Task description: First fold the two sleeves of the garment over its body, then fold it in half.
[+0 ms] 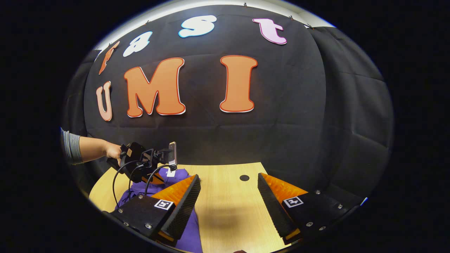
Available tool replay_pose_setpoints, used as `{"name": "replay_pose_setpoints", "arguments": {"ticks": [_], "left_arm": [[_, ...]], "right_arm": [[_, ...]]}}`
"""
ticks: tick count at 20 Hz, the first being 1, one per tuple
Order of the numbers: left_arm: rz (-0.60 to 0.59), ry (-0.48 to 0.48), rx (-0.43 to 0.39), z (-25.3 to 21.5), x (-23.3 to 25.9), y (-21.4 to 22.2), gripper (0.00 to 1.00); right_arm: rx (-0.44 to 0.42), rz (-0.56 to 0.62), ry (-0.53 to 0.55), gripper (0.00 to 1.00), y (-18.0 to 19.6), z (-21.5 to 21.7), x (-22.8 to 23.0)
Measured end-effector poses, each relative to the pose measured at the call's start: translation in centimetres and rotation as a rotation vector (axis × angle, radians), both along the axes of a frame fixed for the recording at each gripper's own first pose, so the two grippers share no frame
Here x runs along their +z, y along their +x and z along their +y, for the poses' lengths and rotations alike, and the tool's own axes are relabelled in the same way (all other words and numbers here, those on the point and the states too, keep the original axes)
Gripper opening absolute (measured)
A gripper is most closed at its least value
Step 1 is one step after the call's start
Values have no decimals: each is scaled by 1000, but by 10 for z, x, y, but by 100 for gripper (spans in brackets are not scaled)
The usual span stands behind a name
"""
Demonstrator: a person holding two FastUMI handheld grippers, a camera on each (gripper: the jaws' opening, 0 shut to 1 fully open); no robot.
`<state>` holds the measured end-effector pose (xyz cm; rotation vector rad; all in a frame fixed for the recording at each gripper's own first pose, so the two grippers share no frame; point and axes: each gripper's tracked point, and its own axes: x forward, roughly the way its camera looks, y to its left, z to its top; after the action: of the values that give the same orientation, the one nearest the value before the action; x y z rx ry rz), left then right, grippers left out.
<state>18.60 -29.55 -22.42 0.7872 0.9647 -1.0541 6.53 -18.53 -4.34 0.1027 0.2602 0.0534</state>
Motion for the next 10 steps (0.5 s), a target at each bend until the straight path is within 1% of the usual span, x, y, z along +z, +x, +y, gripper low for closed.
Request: {"name": "replay_pose_setpoints", "arguments": {"ticks": [2,3,4,5,6,8,9,10], "left_arm": [[-24,-45,-13,-17,16,-2,21],[-44,-69,-16,-23,26,0,38],[-65,-95,-15,-30,37,0,42],[-87,-119,-8,-30,48,0,44],[-101,-146,1,-29,59,-1,53],[-140,-200,39,-22,80,0,73],[-151,-210,69,-11,88,-1,67],[-168,-218,104,3,94,0,67]], "right_arm": [[1,3,-3,98,-1,-4,-2],[2,6,-4,98,-1,-3,-2],[4,5,-3,98,0,-3,-2],[12,5,0,98,1,-2,-2],[20,5,0,98,1,0,-2],[33,9,-9,98,1,4,-3],[44,10,-15,98,0,7,-5],[50,10,-21,98,0,9,-5]]}}
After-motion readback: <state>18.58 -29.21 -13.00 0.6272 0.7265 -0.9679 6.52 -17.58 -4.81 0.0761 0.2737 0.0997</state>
